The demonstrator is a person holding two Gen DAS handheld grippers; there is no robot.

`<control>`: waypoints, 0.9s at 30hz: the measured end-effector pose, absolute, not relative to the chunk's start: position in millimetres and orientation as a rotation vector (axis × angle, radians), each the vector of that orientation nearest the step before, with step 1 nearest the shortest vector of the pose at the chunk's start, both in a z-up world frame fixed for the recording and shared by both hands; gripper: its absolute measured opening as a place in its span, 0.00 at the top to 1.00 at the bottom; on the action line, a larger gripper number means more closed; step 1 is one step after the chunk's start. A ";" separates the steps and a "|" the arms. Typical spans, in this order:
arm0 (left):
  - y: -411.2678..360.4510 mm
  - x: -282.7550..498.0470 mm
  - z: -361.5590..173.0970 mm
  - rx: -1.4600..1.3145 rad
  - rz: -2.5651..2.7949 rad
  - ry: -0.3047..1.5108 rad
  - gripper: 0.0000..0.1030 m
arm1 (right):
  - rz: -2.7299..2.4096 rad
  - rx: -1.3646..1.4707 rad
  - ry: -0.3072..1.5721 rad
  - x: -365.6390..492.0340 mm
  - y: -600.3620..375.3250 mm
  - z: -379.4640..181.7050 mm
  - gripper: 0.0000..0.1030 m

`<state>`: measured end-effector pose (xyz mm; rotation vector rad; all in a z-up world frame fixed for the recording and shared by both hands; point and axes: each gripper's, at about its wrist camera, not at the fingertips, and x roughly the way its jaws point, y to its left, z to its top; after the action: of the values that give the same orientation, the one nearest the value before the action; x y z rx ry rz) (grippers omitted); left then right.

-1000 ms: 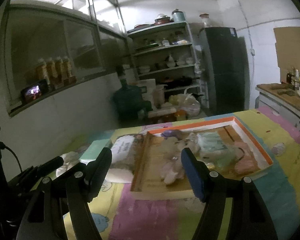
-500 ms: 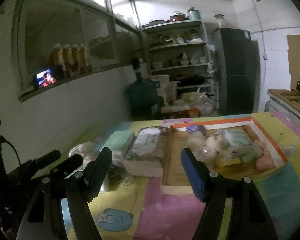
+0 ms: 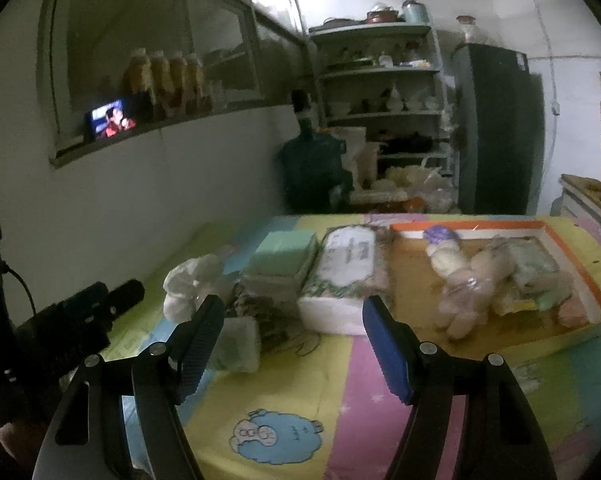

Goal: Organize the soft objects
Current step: 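Move both grippers toward the remaining pile of soft items on the bed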

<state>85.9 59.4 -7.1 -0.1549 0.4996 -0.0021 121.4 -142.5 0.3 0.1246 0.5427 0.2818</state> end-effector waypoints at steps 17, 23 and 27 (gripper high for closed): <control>92.6 112.1 -25.6 -0.141 -0.053 0.539 0.30 | 0.398 0.115 0.719 157.3 -84.2 -56.9 0.29; 86.2 137.2 -36.2 -0.092 -0.123 0.589 0.30 | 0.397 0.116 0.740 165.2 -80.0 -64.9 0.29; 82.6 150.9 -42.8 -0.082 -0.138 0.614 0.30 | 0.393 0.132 0.754 169.0 -82.1 -70.5 0.29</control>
<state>150.9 82.6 -42.8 -0.0818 0.6142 -0.1382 169.0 -82.1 -70.5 0.1324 0.7544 0.3935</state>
